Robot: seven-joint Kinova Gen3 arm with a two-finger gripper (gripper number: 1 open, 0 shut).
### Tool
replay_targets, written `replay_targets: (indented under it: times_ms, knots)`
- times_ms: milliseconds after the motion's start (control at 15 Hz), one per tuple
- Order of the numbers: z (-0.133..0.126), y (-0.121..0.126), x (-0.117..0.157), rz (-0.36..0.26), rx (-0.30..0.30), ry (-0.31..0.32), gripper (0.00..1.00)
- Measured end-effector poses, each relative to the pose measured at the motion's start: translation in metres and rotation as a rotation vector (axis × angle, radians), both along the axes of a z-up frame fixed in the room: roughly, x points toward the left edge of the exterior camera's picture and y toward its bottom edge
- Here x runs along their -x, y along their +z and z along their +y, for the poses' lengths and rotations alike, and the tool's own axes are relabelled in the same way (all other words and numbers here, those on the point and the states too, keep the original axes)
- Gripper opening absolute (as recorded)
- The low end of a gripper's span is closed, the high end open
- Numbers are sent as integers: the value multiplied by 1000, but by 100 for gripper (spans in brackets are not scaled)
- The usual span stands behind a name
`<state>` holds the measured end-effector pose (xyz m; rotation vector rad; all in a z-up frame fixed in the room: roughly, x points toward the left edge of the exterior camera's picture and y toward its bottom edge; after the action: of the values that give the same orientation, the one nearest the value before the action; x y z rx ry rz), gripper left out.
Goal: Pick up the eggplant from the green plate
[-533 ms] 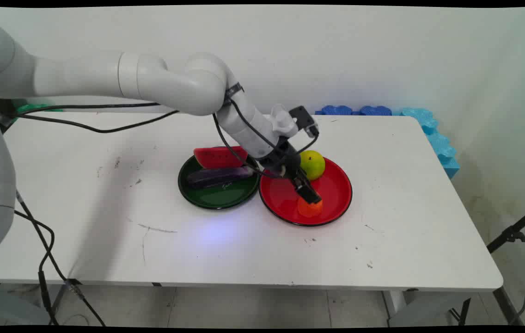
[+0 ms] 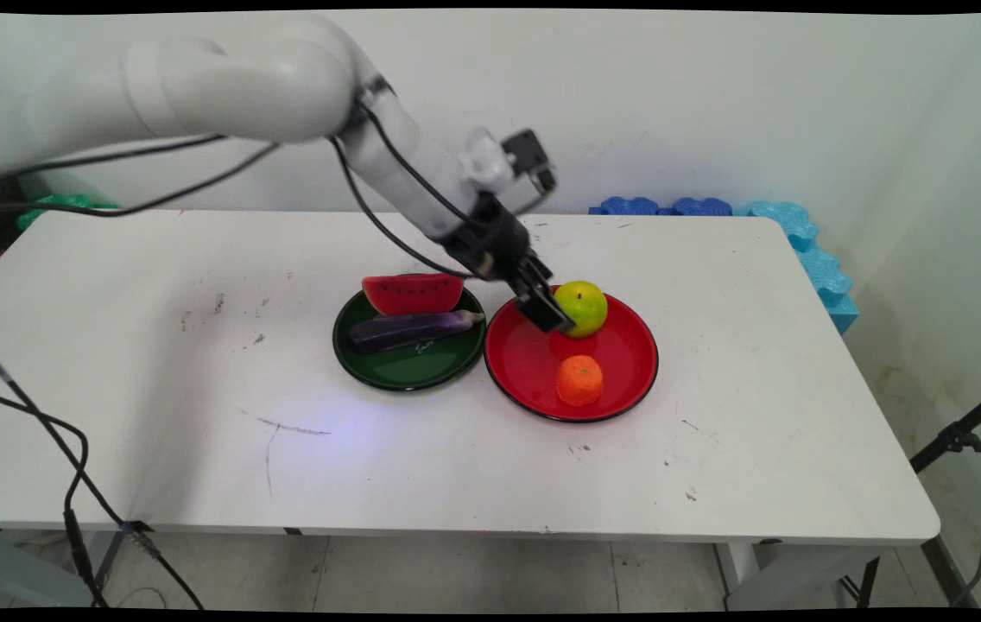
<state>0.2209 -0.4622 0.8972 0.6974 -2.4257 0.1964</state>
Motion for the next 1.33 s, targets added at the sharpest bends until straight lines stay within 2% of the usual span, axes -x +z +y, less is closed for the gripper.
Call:
replay_targets:
  times_ms: [267, 467, 600, 800, 1333]
  knots:
    - [3, 27, -45, -34, 17, -31, 100]
    - [6, 30, -79, -78, 10, -46, 100]
    - [8, 22, -99, -115, 1, -55, 100]
    - [11, 6, -112, -151, -12, -65, 100]
    - [4, -49, -129, -194, -52, -27, 100]
